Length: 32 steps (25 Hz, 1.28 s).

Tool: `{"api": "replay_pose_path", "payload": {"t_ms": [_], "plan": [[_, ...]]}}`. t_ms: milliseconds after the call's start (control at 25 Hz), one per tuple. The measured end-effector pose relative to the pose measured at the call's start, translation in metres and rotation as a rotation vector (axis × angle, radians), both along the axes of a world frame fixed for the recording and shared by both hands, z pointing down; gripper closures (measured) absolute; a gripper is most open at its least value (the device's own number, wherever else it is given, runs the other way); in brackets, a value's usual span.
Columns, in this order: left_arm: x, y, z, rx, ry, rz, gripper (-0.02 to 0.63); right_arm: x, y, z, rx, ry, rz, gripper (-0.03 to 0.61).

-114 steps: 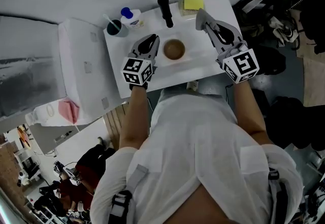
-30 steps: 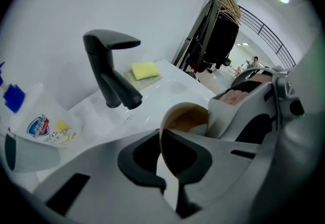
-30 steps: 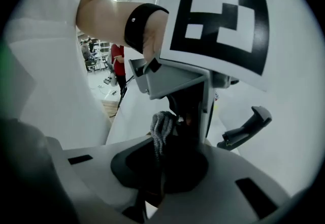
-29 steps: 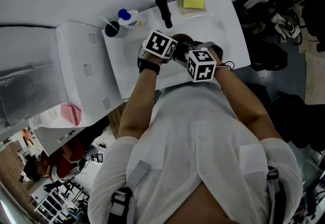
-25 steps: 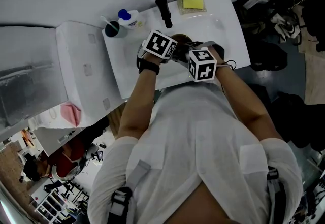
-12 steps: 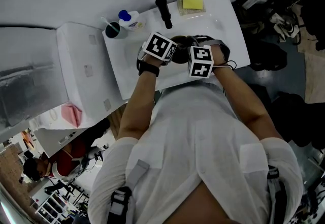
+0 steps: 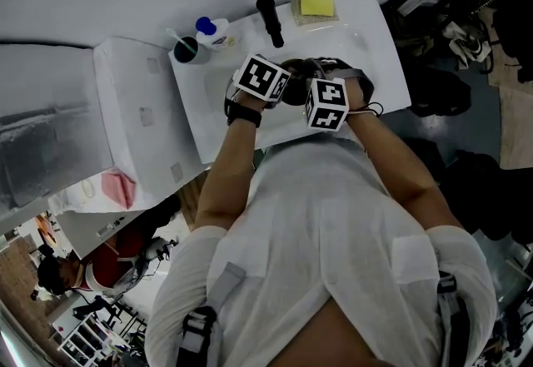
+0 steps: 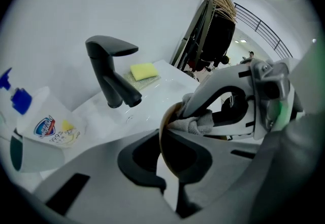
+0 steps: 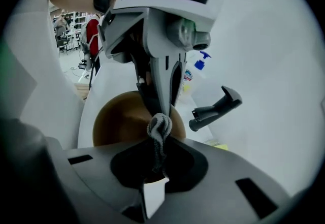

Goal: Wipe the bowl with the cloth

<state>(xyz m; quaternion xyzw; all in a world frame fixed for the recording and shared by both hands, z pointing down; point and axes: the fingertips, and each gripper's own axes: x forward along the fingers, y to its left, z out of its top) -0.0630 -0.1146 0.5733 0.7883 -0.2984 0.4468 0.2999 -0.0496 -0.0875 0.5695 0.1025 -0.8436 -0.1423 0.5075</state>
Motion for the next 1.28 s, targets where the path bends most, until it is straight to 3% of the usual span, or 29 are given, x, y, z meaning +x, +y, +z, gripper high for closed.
{"api": "replay_pose_path", "payload": {"t_ms": [360,680,1040,1160,1280], "plan": [[-0.007,-0.012,-0.004,0.04,-0.003,-0.045,0.595,0.01,0.015,0.007,-0.143,0.037,0.044,0.532],[-0.007,-0.016,-0.005,0.06,-0.006,-0.064,0.595,-0.012,0.039,-0.002,-0.285,-0.055,0.039,0.532],[-0.002,-0.018,-0.007,0.062,0.014,-0.082,0.595,-0.025,0.036,-0.008,-0.308,-0.137,0.065,0.532],[-0.006,-0.018,-0.005,0.066,-0.003,-0.082,0.595,-0.015,0.037,-0.004,-0.337,-0.099,0.066,0.532],[-0.006,-0.017,-0.005,0.066,-0.009,-0.078,0.595,0.001,0.028,0.006,-0.293,-0.007,0.064,0.532]]}}
